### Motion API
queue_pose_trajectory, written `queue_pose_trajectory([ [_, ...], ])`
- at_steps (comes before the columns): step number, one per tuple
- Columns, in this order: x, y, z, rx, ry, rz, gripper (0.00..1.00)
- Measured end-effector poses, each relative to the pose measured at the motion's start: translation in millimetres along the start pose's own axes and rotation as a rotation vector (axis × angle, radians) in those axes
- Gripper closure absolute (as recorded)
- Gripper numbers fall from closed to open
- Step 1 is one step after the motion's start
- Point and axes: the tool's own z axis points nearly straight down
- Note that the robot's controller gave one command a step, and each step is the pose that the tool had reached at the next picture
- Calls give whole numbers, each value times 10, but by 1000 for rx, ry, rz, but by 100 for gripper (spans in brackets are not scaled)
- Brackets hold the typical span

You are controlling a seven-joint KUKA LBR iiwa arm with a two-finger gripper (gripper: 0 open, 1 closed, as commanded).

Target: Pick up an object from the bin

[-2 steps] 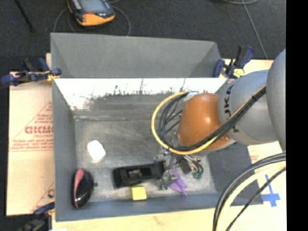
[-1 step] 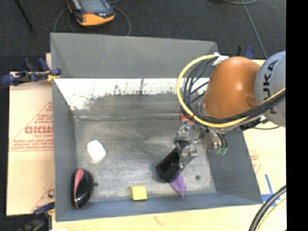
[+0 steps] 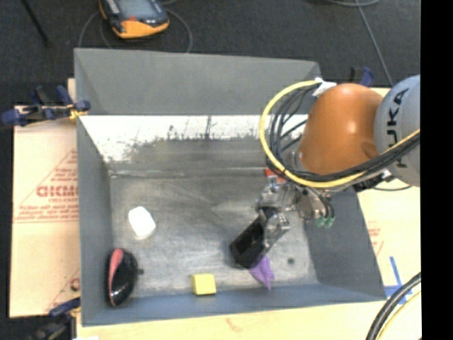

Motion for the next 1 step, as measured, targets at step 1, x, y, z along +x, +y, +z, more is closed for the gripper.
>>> queue_pose_trajectory([
  [1, 45, -14, -330, -1, 14, -26, 100],
])
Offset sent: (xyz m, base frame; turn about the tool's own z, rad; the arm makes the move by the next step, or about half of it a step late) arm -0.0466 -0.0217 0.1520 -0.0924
